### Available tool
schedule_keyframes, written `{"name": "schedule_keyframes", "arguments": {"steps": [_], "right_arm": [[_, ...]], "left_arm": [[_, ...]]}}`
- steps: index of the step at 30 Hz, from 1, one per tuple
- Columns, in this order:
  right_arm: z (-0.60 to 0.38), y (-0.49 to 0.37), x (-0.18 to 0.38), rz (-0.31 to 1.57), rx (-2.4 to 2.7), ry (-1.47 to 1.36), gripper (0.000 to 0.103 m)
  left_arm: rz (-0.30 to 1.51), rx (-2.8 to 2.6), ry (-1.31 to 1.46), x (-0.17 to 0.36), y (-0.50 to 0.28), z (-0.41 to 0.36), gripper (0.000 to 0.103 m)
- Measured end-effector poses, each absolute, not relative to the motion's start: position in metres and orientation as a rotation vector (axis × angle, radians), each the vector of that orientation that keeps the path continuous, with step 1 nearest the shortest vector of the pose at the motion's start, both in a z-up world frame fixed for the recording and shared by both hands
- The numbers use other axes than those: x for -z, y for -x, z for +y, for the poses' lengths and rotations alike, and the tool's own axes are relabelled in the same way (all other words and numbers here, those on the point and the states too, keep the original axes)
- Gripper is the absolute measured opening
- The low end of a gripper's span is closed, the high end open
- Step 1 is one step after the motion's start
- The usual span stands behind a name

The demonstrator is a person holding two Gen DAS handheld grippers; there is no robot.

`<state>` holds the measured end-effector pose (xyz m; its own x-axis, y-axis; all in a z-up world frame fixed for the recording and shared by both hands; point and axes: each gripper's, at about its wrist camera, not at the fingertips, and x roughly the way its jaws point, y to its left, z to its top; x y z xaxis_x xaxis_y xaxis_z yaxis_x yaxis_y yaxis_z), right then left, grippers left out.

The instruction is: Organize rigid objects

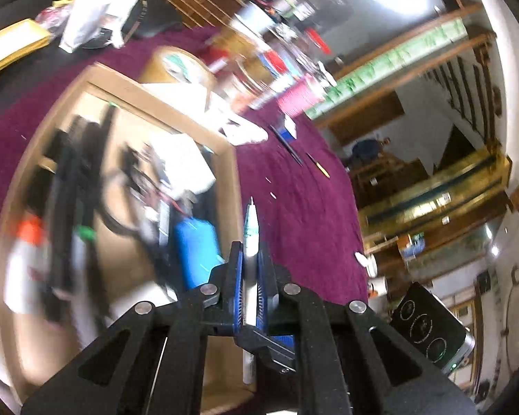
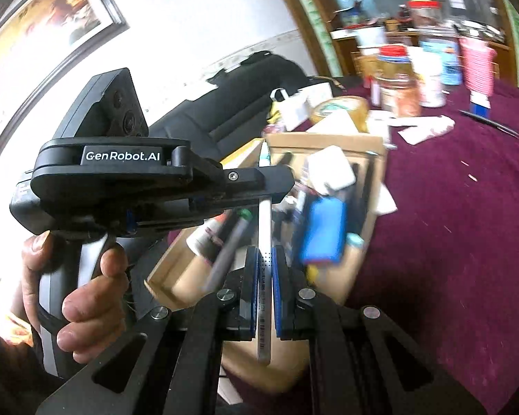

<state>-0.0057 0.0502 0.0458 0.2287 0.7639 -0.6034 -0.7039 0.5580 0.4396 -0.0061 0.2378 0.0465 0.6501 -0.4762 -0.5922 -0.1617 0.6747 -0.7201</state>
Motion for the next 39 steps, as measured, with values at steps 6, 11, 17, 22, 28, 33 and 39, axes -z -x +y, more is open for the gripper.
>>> {"name": "schedule_keyframes", "arguments": {"steps": [6,11,17,22,28,33,39], "right_arm": [[0.088,-0.024,-0.031,0.927,-0.992,-0.059,0.007],[0.098,-0.035,-0.020,0.957,-0.957,-0.043,0.007],[0.100,-0.046,-0.015,0.981,-0.938,-0.067,0.007],[0.097,-0.048,-0.016,0.985,-0.907,-0.076,0.008],[0.086,-0.033,-0.031,0.927,-0.892,-0.085,0.042],[0.061,0.001,-0.043,0.877,-0.882,-0.085,0.051],[0.042,0.040,-0.039,0.890,-0.870,-0.080,0.054]], "left_arm": [[0.888,0.177,0.870,-0.024,-0.022,0.266,0.005],[0.915,0.162,0.890,-0.007,-0.037,0.272,0.005],[0.903,0.141,0.858,-0.009,-0.039,0.271,0.005],[0.898,0.076,0.831,-0.013,-0.035,0.272,0.030],[0.820,-0.058,0.670,-0.041,-0.006,0.262,0.045],[0.731,-0.308,0.292,-0.074,0.039,0.228,0.046],[0.816,-0.321,0.203,-0.066,0.069,0.209,0.065]]}}
